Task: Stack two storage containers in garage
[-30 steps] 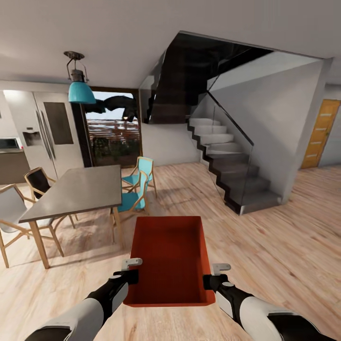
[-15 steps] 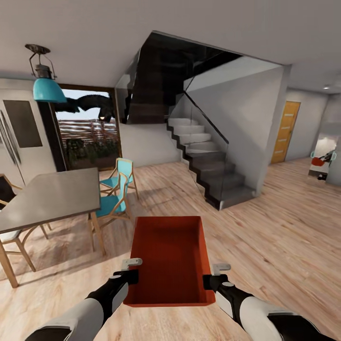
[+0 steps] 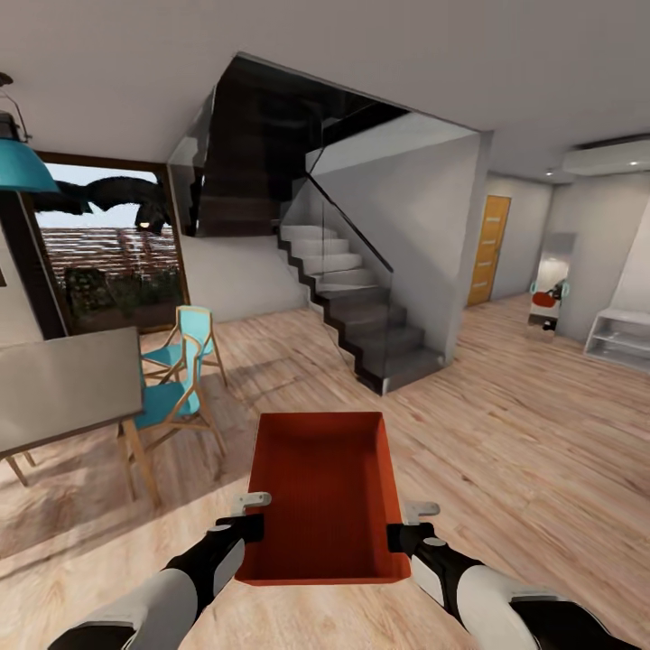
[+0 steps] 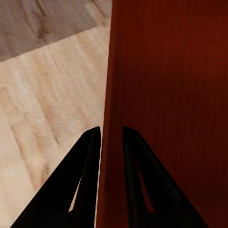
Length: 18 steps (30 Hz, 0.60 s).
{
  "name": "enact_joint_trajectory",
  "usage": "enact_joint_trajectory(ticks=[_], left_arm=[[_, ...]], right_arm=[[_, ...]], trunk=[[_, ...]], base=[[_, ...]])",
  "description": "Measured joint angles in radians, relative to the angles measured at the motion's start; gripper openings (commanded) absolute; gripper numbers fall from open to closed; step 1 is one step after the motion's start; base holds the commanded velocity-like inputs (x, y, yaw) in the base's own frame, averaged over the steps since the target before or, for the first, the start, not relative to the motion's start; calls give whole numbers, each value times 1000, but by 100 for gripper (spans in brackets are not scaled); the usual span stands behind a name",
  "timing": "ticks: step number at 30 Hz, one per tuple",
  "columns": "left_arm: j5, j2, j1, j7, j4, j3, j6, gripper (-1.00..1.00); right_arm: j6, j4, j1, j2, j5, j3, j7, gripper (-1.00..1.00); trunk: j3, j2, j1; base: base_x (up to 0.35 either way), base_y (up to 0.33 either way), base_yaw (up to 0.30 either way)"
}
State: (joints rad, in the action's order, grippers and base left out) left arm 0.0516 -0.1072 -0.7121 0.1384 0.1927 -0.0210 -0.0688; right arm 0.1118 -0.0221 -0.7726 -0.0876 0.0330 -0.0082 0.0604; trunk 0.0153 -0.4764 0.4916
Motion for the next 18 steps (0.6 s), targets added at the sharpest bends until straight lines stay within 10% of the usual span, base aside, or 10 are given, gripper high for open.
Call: enact_joint_trajectory(ticks=[18], left_arm=[[0, 0, 0, 0, 0, -1, 0, -100]], right_arm=[[0, 0, 0, 0, 0, 0, 0, -100]], trunk=[[0, 0, 0]], base=[[298, 0, -292]])
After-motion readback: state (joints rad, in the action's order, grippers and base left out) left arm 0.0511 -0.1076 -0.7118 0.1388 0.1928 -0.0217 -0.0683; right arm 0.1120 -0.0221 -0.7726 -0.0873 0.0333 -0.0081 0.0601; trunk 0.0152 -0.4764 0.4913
